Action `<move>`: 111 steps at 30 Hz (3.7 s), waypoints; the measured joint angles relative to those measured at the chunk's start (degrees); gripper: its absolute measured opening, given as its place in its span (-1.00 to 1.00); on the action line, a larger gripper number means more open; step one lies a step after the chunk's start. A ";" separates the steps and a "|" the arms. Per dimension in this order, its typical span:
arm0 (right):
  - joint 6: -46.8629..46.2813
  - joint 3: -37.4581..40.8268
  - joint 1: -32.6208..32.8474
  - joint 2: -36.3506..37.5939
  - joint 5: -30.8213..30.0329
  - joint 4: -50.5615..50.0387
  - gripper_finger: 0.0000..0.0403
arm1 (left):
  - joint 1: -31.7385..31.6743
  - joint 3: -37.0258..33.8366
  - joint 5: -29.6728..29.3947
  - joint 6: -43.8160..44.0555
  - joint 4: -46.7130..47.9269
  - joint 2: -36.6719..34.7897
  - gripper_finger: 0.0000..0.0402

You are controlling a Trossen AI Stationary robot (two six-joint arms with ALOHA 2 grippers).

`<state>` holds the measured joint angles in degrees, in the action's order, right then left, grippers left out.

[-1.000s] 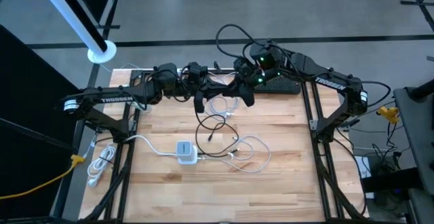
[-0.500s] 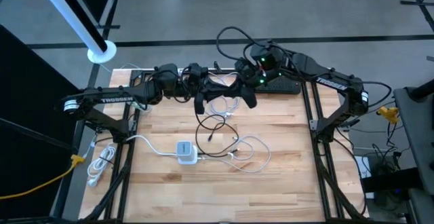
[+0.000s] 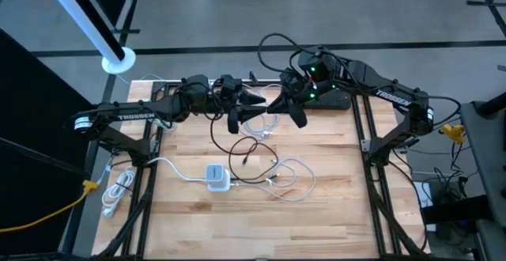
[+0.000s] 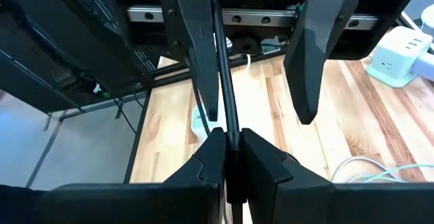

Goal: Insert USB
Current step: Insert the black charger cable into the black outlet extension

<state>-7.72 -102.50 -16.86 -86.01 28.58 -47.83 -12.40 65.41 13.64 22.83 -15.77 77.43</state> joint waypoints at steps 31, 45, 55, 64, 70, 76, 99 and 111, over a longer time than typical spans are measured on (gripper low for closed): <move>2.84 0.17 -0.02 0.49 -5.25 0.34 -0.90 | -0.16 0.34 5.05 -0.13 5.10 -0.64 -0.80; 5.78 -4.92 -0.07 0.58 -6.11 1.87 -0.90 | -0.25 0.44 -10.75 -7.88 16.87 0.74 -0.64; 5.51 -5.07 0.22 0.40 -5.64 3.92 -0.90 | -0.29 0.26 -34.19 -10.23 18.45 1.94 -0.67; 5.86 -5.01 0.09 0.29 -8.17 0.35 -0.90 | -0.25 0.22 -29.07 -12.62 14.84 -2.47 -0.68; 6.70 -5.01 -0.42 0.50 -10.44 -0.41 -0.90 | -0.09 0.22 -22.24 -13.44 11.95 -4.86 -0.65; 7.02 -5.01 -0.42 0.52 -10.64 -3.32 -0.90 | -0.09 0.17 -20.44 -14.07 6.05 -6.25 -0.62; 7.13 -4.96 -0.44 0.51 -10.62 -0.28 -0.90 | 0.58 0.17 -5.26 -11.23 -3.03 -5.81 -0.61; 6.80 -4.68 -0.44 0.51 -10.64 -0.59 -0.90 | 0.56 0.17 -4.07 -9.08 -3.23 -5.03 -0.76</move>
<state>-0.92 -107.18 -17.30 -85.49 17.93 -48.42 -11.84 65.58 9.57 13.74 -19.00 72.40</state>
